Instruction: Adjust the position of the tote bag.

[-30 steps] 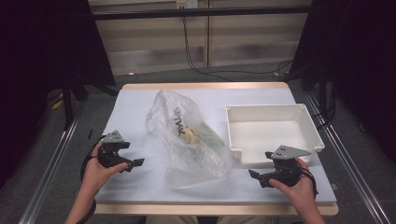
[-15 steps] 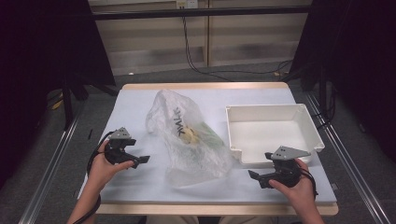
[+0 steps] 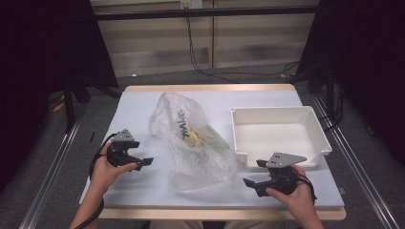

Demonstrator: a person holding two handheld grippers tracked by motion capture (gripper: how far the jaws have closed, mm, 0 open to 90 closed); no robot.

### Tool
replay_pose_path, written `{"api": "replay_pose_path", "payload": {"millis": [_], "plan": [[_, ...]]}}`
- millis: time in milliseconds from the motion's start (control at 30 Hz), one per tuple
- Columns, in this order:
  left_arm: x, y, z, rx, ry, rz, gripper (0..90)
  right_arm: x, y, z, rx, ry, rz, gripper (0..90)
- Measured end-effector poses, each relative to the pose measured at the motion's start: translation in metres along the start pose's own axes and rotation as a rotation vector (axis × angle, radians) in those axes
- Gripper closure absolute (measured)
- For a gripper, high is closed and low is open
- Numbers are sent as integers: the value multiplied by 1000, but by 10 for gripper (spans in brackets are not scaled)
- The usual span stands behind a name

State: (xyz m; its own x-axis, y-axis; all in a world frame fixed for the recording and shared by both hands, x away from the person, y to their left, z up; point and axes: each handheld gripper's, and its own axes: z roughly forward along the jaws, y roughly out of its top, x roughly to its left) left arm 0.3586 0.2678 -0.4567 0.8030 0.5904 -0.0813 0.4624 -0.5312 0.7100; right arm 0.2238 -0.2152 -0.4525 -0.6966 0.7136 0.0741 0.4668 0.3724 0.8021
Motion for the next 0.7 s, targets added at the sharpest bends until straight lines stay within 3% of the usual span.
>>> {"api": "replay_pose_path", "payload": {"millis": [300, 400, 467, 533, 567, 600, 700], "plan": [[23, 17, 12, -41, 30, -17, 152, -6, -4, -4, -5, -9, 18, 164], [33, 24, 22, -22, 45, -12, 195, -8, -5, -3, 0, -8, 20, 161], [37, 25, 24, -36, 38, -19, 222, -8, -5, -2, 2, -6, 17, 161], [45, 29, 30, -23, 79, -12, 260, -8, -5, -2, 7, -2, 18, 160], [45, 29, 30, -23, 79, -12, 277, -8, -5, -2, 7, -2, 18, 160], [49, 33, 33, -11, 109, -24, 286, -8, -5, -1, 8, -1, 14, 159], [52, 37, 36, -18, 101, -24, 340, -7, -5, 0, 8, -2, 13, 158]]}}
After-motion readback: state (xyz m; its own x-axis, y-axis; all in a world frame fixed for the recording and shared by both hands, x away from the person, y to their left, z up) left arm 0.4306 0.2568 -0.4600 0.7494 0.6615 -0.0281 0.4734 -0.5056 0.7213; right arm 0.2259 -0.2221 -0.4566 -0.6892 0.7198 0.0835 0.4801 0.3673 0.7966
